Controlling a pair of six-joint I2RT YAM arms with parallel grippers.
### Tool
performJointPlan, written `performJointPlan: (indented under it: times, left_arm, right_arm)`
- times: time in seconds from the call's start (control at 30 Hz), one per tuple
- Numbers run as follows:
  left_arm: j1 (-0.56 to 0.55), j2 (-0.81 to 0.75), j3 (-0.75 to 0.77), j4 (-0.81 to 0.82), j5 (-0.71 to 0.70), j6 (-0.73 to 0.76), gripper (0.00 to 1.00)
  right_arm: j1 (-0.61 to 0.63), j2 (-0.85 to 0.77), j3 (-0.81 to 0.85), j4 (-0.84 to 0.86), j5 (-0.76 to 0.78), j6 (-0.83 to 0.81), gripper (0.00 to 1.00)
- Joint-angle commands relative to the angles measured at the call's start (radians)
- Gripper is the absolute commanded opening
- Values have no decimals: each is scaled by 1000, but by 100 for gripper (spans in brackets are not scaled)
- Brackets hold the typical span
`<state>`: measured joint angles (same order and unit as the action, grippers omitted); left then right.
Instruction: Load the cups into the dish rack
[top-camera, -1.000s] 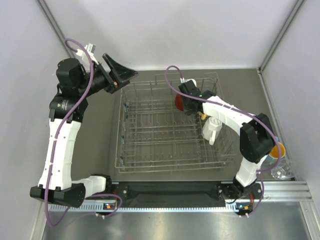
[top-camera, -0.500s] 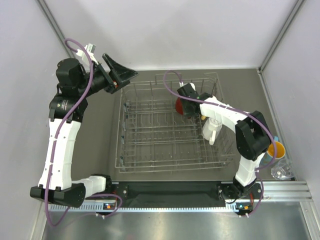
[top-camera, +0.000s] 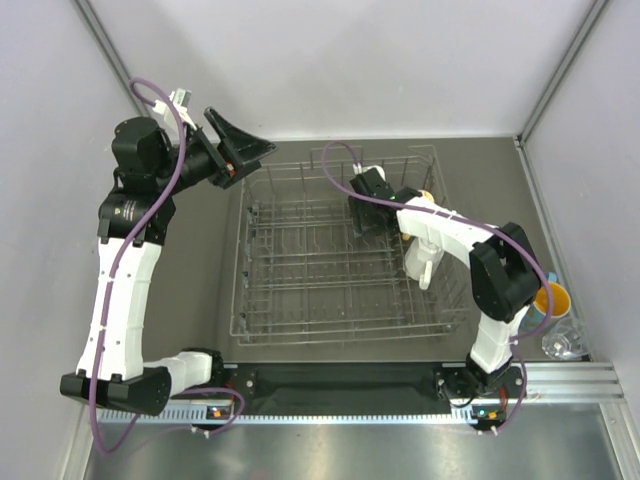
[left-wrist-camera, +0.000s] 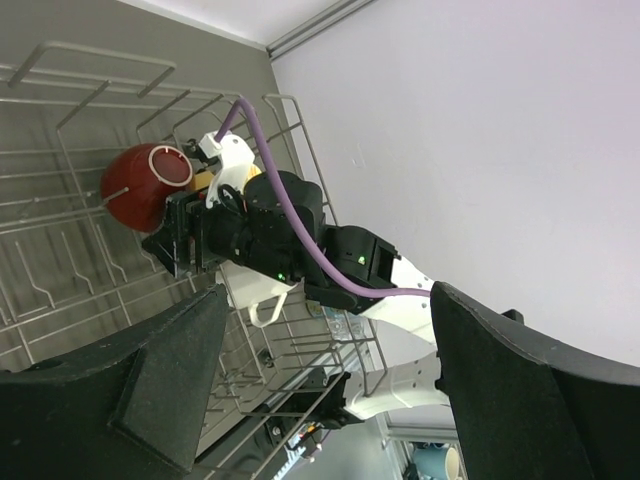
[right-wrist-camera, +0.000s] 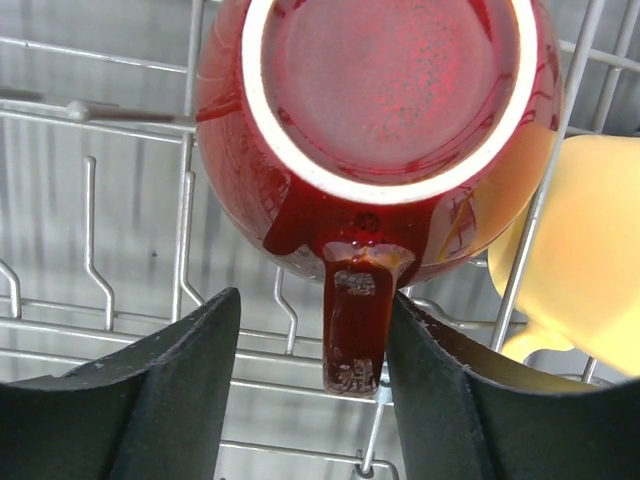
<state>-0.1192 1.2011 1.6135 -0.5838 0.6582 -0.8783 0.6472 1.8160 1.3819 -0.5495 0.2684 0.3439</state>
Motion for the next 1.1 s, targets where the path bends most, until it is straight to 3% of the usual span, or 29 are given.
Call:
performJointPlan:
  times: [0.0, 0.47, 0.77, 0.87, 1.07]
  left_arm:
    - [6, -31, -6, 32, 15, -10, 87]
    - [6, -29, -56, 87, 27, -59, 84]
    - [4, -14, -81, 113, 34, -73, 82]
    - [4, -12, -87, 108, 41, -71, 81]
    - [4, 9, -66, -23, 40, 13, 78]
  right_arm:
    - [25, -55, 46, 0, -8, 15, 59]
    - [48, -265, 84, -156, 5, 47, 61]
    - [26, -383, 342, -453, 166, 89, 58]
    - [-35, -408, 423, -536, 190, 109, 56]
    - [-314, -487, 468, -613, 138, 126, 55]
